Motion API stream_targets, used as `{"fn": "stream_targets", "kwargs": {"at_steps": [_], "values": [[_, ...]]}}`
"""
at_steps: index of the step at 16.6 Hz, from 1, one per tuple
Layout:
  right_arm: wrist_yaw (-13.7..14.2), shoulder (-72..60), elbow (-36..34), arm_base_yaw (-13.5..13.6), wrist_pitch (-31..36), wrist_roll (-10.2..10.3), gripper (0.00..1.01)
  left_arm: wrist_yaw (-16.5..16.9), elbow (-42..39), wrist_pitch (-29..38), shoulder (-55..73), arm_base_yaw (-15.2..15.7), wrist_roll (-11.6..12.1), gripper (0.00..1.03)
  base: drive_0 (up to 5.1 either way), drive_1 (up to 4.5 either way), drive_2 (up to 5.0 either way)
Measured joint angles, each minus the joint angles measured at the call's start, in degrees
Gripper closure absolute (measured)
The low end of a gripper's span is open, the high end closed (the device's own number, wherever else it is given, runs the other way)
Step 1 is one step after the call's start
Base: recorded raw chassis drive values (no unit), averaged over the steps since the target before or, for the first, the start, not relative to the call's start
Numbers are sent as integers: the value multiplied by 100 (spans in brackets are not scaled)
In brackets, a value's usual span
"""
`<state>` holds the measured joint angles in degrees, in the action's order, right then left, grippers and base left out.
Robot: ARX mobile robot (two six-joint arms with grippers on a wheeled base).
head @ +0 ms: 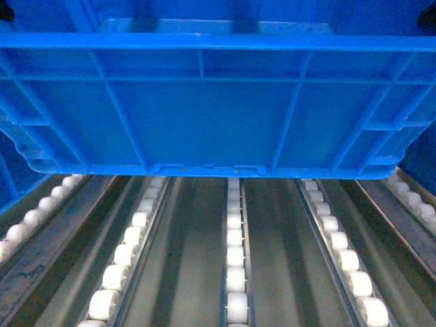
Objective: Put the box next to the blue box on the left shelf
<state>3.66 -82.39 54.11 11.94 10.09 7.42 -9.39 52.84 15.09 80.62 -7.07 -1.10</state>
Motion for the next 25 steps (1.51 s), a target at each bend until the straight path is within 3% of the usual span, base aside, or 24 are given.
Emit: {"fn": "stream_targets", "kwargs": {"at_steps": [25], "values": [[0,0,0,0,0,0,94,0,0,0,0,0,2,88,0,0,0]]}}
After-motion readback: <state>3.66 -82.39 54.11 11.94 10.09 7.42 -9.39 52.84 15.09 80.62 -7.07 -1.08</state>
